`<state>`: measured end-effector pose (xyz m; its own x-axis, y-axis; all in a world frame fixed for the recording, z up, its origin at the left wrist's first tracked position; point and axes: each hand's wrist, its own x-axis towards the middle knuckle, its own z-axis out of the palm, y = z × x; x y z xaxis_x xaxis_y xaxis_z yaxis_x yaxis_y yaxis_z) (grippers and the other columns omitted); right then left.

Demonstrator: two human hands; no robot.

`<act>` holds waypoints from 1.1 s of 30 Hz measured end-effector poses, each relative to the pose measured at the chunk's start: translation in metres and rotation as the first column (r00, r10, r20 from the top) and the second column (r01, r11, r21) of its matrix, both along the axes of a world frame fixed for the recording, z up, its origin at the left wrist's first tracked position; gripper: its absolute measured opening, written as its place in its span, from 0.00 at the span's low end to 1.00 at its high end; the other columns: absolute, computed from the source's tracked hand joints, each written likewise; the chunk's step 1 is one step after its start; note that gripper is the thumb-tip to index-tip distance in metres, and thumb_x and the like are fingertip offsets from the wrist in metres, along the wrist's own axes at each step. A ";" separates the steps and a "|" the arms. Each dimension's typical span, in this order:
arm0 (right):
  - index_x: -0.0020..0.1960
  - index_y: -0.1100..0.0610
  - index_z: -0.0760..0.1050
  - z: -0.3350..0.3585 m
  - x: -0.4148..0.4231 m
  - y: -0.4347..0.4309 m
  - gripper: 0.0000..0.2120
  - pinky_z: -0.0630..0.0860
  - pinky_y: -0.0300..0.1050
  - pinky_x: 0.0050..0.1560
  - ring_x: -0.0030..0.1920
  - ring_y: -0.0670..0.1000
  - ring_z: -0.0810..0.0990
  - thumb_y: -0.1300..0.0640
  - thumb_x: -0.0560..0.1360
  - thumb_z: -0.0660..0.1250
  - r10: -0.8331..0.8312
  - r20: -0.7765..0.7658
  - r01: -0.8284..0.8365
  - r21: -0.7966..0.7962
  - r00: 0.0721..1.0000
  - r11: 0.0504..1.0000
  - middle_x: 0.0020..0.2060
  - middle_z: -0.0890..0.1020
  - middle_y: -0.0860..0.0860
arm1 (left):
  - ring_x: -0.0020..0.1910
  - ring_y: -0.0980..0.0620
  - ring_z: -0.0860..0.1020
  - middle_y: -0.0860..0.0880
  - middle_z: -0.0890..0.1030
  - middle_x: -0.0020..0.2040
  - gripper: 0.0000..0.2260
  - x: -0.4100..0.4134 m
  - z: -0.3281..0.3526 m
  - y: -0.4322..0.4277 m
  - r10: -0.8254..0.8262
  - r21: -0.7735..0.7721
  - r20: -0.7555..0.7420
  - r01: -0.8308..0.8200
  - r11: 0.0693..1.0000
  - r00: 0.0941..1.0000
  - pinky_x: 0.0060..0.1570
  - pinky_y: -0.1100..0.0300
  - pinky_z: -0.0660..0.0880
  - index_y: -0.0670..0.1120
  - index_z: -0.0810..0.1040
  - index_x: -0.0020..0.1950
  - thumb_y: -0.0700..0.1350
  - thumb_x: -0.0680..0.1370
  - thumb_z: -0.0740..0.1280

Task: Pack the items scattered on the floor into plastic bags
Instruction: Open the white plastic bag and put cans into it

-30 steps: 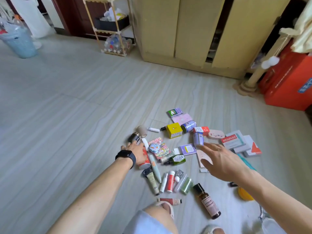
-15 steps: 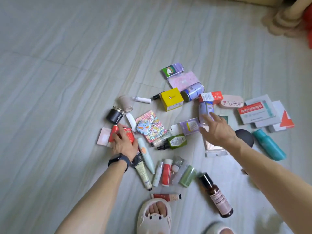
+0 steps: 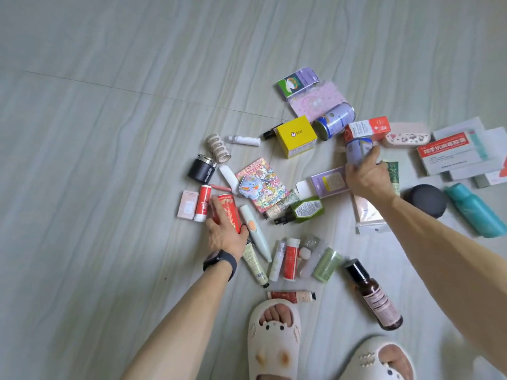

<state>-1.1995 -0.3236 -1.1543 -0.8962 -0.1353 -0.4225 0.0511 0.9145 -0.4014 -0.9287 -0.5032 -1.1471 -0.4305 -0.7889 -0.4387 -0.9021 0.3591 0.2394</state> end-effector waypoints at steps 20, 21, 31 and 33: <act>0.68 0.41 0.67 0.191 0.314 0.298 0.21 0.74 0.31 0.39 0.38 0.39 0.80 0.47 0.78 0.68 -0.464 0.007 0.394 -0.541 0.886 0.743 0.52 0.82 0.46 | 0.58 0.36 0.75 0.36 0.78 0.57 0.30 -0.023 0.168 0.095 -0.491 -0.090 -0.284 0.487 0.869 0.823 0.57 0.49 0.70 0.48 0.72 0.63 0.60 0.67 0.75; 0.68 0.42 0.68 0.196 0.327 0.314 0.21 0.75 0.31 0.39 0.40 0.42 0.81 0.47 0.78 0.68 -0.508 0.004 0.427 -0.549 0.861 0.719 0.55 0.81 0.45 | 0.57 0.38 0.76 0.38 0.79 0.56 0.30 -0.034 0.184 0.115 -0.570 -0.104 -0.286 0.566 0.818 0.771 0.54 0.50 0.71 0.49 0.73 0.61 0.62 0.65 0.76; 0.65 0.38 0.67 0.191 0.381 0.456 0.19 0.72 0.47 0.48 0.49 0.49 0.79 0.40 0.75 0.65 -0.674 -0.112 0.665 -0.106 0.730 0.739 0.53 0.80 0.42 | 0.54 0.42 0.77 0.45 0.80 0.52 0.29 -0.090 0.298 0.338 -0.953 -0.331 -0.303 0.935 0.125 0.021 0.46 0.55 0.68 0.51 0.73 0.61 0.62 0.64 0.67; 0.65 0.38 0.66 0.180 0.373 0.472 0.20 0.74 0.49 0.47 0.50 0.53 0.80 0.39 0.74 0.63 -0.658 -0.128 0.664 0.002 0.742 0.748 0.53 0.80 0.45 | 0.54 0.43 0.77 0.46 0.80 0.52 0.28 -0.088 0.285 0.375 -0.941 -0.275 -0.338 0.956 0.101 0.002 0.50 0.54 0.71 0.52 0.72 0.61 0.62 0.64 0.68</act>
